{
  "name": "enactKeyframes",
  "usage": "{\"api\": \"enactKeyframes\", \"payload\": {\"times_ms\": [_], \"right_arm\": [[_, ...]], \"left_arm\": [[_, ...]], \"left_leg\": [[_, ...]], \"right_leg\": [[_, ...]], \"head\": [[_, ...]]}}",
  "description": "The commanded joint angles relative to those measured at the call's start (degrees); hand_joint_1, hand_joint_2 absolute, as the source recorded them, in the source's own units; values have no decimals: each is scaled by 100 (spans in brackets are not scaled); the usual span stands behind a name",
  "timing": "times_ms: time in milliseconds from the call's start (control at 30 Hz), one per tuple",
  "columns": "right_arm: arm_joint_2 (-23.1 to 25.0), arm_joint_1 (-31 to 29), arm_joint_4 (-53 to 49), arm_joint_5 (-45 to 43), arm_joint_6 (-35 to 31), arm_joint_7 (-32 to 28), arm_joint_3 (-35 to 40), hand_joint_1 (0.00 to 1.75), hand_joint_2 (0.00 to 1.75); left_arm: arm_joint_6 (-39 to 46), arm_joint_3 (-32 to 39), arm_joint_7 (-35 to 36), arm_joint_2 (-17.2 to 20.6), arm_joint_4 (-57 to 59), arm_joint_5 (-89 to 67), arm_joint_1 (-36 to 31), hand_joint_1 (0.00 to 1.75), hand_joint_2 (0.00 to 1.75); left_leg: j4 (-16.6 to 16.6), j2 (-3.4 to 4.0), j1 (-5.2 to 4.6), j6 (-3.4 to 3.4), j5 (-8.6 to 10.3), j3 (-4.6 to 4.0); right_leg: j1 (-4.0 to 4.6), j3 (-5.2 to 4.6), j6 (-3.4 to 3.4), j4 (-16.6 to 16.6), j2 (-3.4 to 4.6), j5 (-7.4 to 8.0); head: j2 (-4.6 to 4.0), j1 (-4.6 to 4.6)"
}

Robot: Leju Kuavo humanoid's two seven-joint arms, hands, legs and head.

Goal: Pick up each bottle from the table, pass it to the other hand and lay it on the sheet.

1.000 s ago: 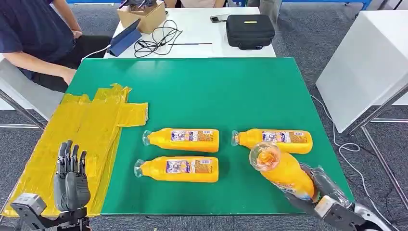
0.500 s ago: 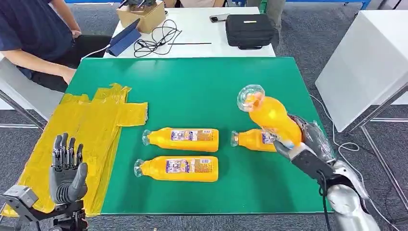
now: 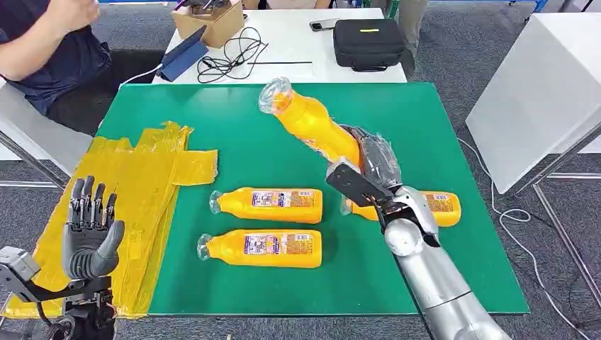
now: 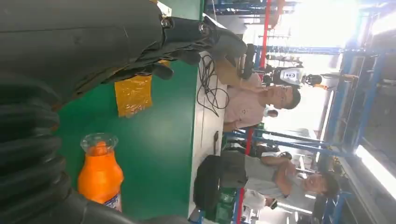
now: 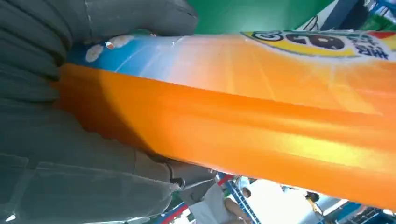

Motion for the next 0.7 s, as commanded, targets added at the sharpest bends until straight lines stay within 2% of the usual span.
{"api": "enactKeyframes", "payload": {"times_ms": [33, 100, 200, 233, 300, 400, 467, 567, 700], "right_arm": [[519, -672, 837, -151, -156, -110, 362, 175, 175], [948, -906, 995, -253, -219, -32, 508, 169, 175], [1240, -1119, 1035, -287, -495, 42, 955, 166, 175], [1323, -1145, 1056, -271, -547, 58, 1074, 171, 175], [1567, -1280, 1270, -380, -660, 122, 1363, 169, 175], [1871, -1341, 1566, -455, -804, 116, 1770, 169, 175], [1873, -1291, 1588, -549, -977, 142, 2178, 173, 175], [1873, -1278, 1678, -641, -1124, 117, 2325, 168, 175], [1873, -1361, 1900, -972, -1805, 267, 3087, 171, 175]], "left_arm": [[27, -195, 110, 391, 271, 200, -334, 0, 175], [21, -296, 203, 510, 308, 338, -451, 0, 175], [1, -619, 382, 560, 396, 640, -708, 0, 175], [5, -695, 427, 556, 427, 722, -817, 0, 175], [94, -899, 552, 655, 462, 1018, -1040, 0, 175], [164, -1057, 660, 639, 312, 1273, -1087, 0, 175], [165, -1106, 695, 538, 110, 1374, -928, 0, 175], [152, -1158, 697, 495, 37, 1388, -840, 0, 175], [58, -1283, 907, 81, -40, 1373, -964, 0, 175]], "left_leg": [[2, 6, -4, -3, -5, 9], [3, 17, -10, -5, -2, -1], [2, 31, -11, -6, -1, -3], [5, 36, -7, -10, -5, 4], [0, 15, -7, -9, 5, 1], [0, 17, 4, -13, 6, 0], [3, 30, 13, -15, -6, 15], [-5, 19, 8, -11, 1, 10], [-4, 7, 5, -11, 6, -9]], "right_leg": [[1, 10, 8, 0, -3, -2], [-6, -8, 2, 9, 14, 1], [-6, -15, 1, 13, 25, 4], [-2, -11, 2, 16, 27, 1], [-3, -13, 2, 12, 4, 0], [7, -13, 3, 13, 14, 1], [15, 3, 9, 11, 20, -4], [11, 1, 7, 4, 13, -2], [6, -14, 6, 7, 5, 0]], "head": [[0, 0], [0, 4], [0, 0], [0, 0], [0, 0], [0, 2], [0, 0], [0, 0], [0, 2]]}}
